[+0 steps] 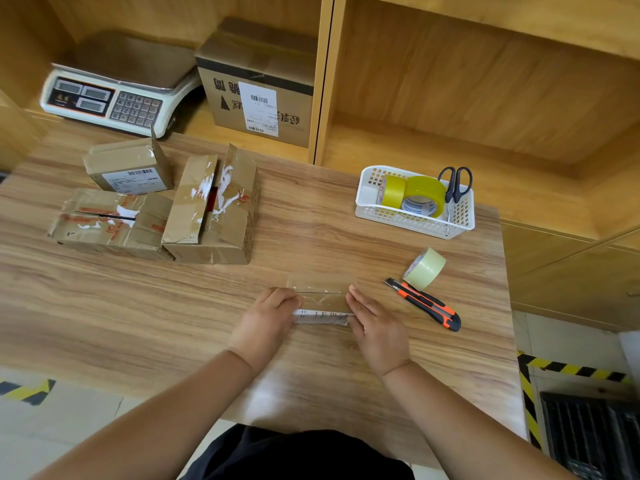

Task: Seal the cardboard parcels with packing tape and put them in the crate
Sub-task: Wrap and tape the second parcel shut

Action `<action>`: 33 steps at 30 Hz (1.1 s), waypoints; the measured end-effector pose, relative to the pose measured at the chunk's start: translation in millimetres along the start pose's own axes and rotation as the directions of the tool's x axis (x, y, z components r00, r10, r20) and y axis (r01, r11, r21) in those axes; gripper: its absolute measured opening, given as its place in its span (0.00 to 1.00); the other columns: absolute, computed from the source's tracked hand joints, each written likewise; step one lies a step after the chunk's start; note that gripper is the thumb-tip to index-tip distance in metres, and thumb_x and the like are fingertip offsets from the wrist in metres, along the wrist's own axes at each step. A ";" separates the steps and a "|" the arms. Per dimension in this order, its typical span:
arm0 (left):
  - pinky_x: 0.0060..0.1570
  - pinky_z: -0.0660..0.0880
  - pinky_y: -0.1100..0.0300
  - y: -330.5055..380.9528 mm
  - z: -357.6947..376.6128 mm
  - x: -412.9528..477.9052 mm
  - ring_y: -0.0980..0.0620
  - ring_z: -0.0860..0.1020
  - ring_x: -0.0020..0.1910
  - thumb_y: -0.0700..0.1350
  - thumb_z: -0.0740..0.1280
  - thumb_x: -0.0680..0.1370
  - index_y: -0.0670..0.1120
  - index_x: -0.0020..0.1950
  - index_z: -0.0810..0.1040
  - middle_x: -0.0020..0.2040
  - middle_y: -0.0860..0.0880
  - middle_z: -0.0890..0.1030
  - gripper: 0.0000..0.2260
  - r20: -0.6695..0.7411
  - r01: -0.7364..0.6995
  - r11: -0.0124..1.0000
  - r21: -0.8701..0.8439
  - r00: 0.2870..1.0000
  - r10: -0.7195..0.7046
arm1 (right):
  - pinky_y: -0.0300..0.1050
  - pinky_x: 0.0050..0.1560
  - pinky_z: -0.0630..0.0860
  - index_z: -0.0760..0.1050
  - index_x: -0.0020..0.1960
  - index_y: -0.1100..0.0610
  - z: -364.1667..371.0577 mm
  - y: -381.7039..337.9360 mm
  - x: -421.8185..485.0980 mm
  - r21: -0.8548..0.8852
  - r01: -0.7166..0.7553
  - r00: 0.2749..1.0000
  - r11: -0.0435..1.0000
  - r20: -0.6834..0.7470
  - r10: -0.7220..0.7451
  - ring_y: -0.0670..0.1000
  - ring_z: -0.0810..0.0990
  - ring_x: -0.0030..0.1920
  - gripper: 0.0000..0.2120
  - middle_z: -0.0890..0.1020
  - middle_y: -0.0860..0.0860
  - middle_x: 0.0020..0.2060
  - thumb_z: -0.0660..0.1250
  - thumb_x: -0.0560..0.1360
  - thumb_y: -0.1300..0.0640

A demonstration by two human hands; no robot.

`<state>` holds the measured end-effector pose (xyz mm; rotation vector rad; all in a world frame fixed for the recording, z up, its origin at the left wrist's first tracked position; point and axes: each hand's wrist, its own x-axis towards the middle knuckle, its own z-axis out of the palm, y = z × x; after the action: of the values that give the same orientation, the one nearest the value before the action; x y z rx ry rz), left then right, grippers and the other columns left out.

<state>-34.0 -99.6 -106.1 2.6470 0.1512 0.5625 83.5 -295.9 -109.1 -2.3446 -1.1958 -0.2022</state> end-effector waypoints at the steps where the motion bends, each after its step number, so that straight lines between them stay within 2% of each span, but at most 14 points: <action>1: 0.54 0.70 0.59 2.6 -1.3 0.3 0.51 0.72 0.52 0.34 0.78 0.60 0.43 0.51 0.80 0.53 0.48 0.79 0.21 0.027 0.025 1.000 0.016 0.999 -0.025 | 0.45 0.50 0.80 0.81 0.57 0.60 -0.4 -2.0 1.7 0.003 -0.001 1.000 1.000 0.002 0.001 0.53 0.82 0.54 0.14 0.81 0.53 0.59 0.65 0.73 0.58; 4: 0.56 0.73 0.58 6.0 -5.2 2.9 0.45 0.78 0.57 0.34 0.81 0.54 0.40 0.53 0.81 0.56 0.43 0.82 0.28 0.110 0.084 0.992 0.092 0.989 -0.094 | 0.49 0.59 0.76 0.80 0.57 0.61 -3.5 -4.3 11.0 0.029 -0.057 0.996 0.998 0.073 0.055 0.55 0.79 0.60 0.18 0.81 0.54 0.59 0.75 0.68 0.64; 7: 0.37 0.79 0.60 6.4 -7.8 11.7 0.46 0.84 0.46 0.28 0.80 0.53 0.41 0.50 0.82 0.53 0.43 0.83 0.27 0.098 0.189 0.982 0.004 0.977 -0.188 | 0.46 0.57 0.77 0.80 0.60 0.59 -6.6 -5.4 19.0 0.107 -0.181 0.976 0.978 0.143 0.165 0.51 0.79 0.59 0.19 0.79 0.51 0.62 0.73 0.69 0.66; 8: 0.35 0.79 0.60 6.9 -9.1 16.7 0.46 0.84 0.45 0.27 0.79 0.55 0.41 0.50 0.83 0.54 0.43 0.83 0.25 0.100 0.195 0.981 -0.019 0.976 -0.192 | 0.45 0.60 0.75 0.79 0.61 0.59 -8.1 -5.3 22.6 0.124 -0.198 0.972 0.972 0.153 0.178 0.51 0.79 0.60 0.18 0.78 0.51 0.62 0.72 0.71 0.65; 10: 0.45 0.78 0.62 6.4 -13.0 26.6 0.48 0.82 0.52 0.30 0.76 0.65 0.41 0.56 0.82 0.59 0.45 0.81 0.20 0.105 0.253 0.965 -0.065 0.964 -0.246 | 0.41 0.65 0.69 0.78 0.62 0.60 -14.5 -7.5 31.8 0.162 -0.239 0.961 0.957 0.183 0.209 0.51 0.77 0.62 0.16 0.78 0.53 0.63 0.69 0.75 0.63; 12: 0.57 0.69 0.68 3.3 -16.8 32.8 0.52 0.77 0.62 0.35 0.68 0.76 0.44 0.63 0.79 0.65 0.49 0.77 0.15 0.124 0.437 0.886 -0.158 0.899 -0.421 | 0.32 0.67 0.62 0.77 0.63 0.60 -22.1 -13.7 42.4 0.204 -0.334 0.929 0.920 0.237 0.284 0.49 0.75 0.65 0.14 0.77 0.53 0.63 0.66 0.77 0.61; 14: 0.56 0.67 0.72 4.4 -20.2 38.2 0.53 0.77 0.60 0.38 0.64 0.79 0.46 0.64 0.78 0.66 0.52 0.76 0.14 0.171 0.583 0.776 -0.240 0.813 -0.557 | 0.30 0.66 0.60 0.77 0.63 0.58 -24.5 -18.5 49.2 0.267 -0.456 0.881 0.849 0.271 0.388 0.47 0.73 0.66 0.15 0.77 0.51 0.64 0.65 0.78 0.61; 17: 0.51 0.71 0.66 9.8 -24.0 45.8 0.53 0.78 0.54 0.40 0.63 0.80 0.48 0.68 0.74 0.63 0.51 0.78 0.16 0.216 0.680 0.678 -0.280 0.733 -0.646 | 0.37 0.67 0.66 0.73 0.67 0.56 -22.7 -22.9 54.6 0.330 -0.606 0.794 0.724 0.312 0.522 0.47 0.73 0.65 0.18 0.76 0.51 0.65 0.65 0.77 0.62; 19: 0.54 0.71 0.63 9.9 -23.9 48.5 0.54 0.77 0.58 0.39 0.63 0.79 0.49 0.73 0.66 0.62 0.53 0.78 0.22 0.281 0.710 0.630 -0.315 0.704 -0.652 | 0.31 0.62 0.66 0.69 0.71 0.55 -20.0 -25.7 53.3 0.342 -0.661 0.749 0.668 0.348 0.563 0.47 0.74 0.63 0.23 0.76 0.51 0.65 0.66 0.77 0.63; 20: 0.52 0.73 0.61 9.8 -22.9 48.8 0.53 0.78 0.55 0.39 0.64 0.79 0.50 0.75 0.63 0.59 0.53 0.79 0.25 0.324 0.726 0.618 -0.301 0.688 -0.649 | 0.30 0.59 0.65 0.67 0.72 0.53 -18.3 -27.2 51.4 0.343 -0.676 0.736 0.652 0.363 0.572 0.47 0.75 0.63 0.25 0.76 0.50 0.65 0.66 0.77 0.63; 22: 0.40 0.75 0.57 12.2 -20.2 46.3 0.50 0.79 0.42 0.40 0.64 0.78 0.52 0.76 0.58 0.45 0.49 0.79 0.29 0.388 0.736 0.647 -0.200 0.666 -0.637 | 0.31 0.58 0.65 0.65 0.74 0.50 -15.8 -30.5 47.8 0.321 -0.698 0.715 0.640 0.369 0.594 0.47 0.75 0.63 0.27 0.76 0.49 0.65 0.65 0.77 0.62; 24: 0.34 0.71 0.57 15.8 -18.0 43.2 0.47 0.76 0.36 0.41 0.63 0.78 0.52 0.77 0.56 0.34 0.49 0.75 0.30 0.386 0.729 0.672 -0.127 0.661 -0.644 | 0.33 0.56 0.67 0.65 0.74 0.48 -13.2 -33.0 46.4 0.290 -0.718 0.695 0.633 0.353 0.627 0.48 0.76 0.61 0.27 0.77 0.49 0.64 0.65 0.77 0.60; 30: 0.37 0.69 0.56 19.1 -14.0 43.9 0.47 0.74 0.38 0.44 0.60 0.80 0.42 0.71 0.65 0.34 0.50 0.73 0.19 0.353 0.751 0.658 -0.055 0.630 -0.691 | 0.34 0.50 0.69 0.73 0.69 0.51 -10.3 -37.9 48.7 0.398 -0.750 0.653 0.528 0.325 0.684 0.45 0.78 0.56 0.22 0.81 0.47 0.57 0.63 0.76 0.64; 33: 0.34 0.68 0.56 17.9 -16.3 43.7 0.47 0.75 0.37 0.46 0.59 0.81 0.41 0.64 0.69 0.33 0.50 0.74 0.14 0.360 0.748 0.663 -0.035 0.629 -0.690 | 0.35 0.43 0.66 0.77 0.63 0.53 -10.9 -38.7 49.5 0.358 -0.751 0.657 0.555 0.315 0.685 0.45 0.77 0.49 0.15 0.83 0.49 0.53 0.63 0.77 0.61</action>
<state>-0.5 -101.1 -69.1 2.1766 0.9709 -0.1313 83.8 -246.7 -68.5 -2.2095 -0.1728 0.5000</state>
